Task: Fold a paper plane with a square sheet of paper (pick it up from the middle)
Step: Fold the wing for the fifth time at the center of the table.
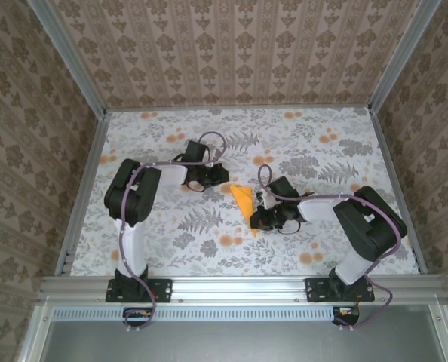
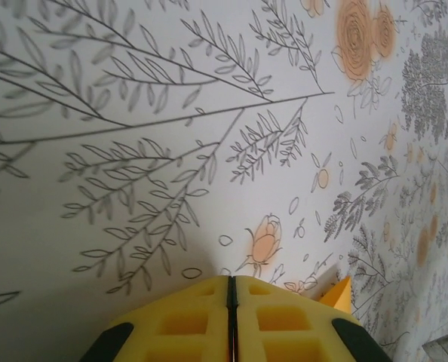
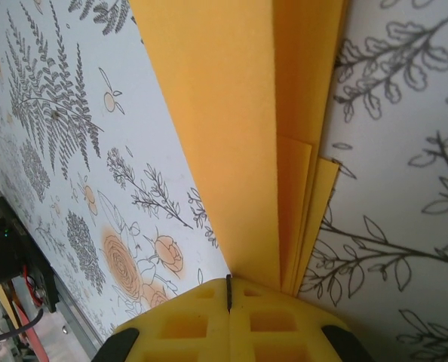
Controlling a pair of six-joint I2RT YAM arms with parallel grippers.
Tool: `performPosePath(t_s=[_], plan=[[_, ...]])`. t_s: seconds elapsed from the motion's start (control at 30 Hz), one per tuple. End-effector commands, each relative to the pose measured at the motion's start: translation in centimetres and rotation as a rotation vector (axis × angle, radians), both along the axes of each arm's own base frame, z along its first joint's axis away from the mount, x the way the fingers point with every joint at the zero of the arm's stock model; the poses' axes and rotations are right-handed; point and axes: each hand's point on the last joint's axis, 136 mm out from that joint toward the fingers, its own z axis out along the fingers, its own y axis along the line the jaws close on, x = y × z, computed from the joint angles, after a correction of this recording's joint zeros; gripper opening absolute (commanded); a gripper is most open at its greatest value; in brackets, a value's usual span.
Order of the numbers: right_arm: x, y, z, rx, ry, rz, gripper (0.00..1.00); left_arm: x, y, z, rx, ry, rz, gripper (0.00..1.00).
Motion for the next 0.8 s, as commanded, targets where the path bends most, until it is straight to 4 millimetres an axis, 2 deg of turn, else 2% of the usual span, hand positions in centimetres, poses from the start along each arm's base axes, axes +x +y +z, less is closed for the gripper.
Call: performPosePath(t_s=[0.0, 0.17, 0.3, 0.5, 0.77], plan=[[-1.4, -1.4, -0.9, -0.084, 0.077, -0.025, 0.0, 0.2, 0.7, 3.2, 0.031, -0.065, 0.0, 0.13], [1.0, 0.1, 2.2, -0.022, -0.012, -0.03, 0.0, -1.9, 0.5, 5.1, 0.033, -0.099, -0.009, 0.14], [2.3, 0.7, 3.2, -0.023, -0.042, -0.025, 0.0, -4.7, -1.3, 5.3, -0.003, -0.091, -0.055, 0.13], [3.5, 1.2, 2.6, -0.051, -0.038, -0.018, 0.0, -7.9, -3.9, 4.2, -0.015, -0.063, -0.13, 0.09], [3.8, 1.2, 1.1, -0.088, -0.013, -0.01, 0.0, -9.0, -5.2, 0.6, 0.028, 0.015, -0.148, 0.05]])
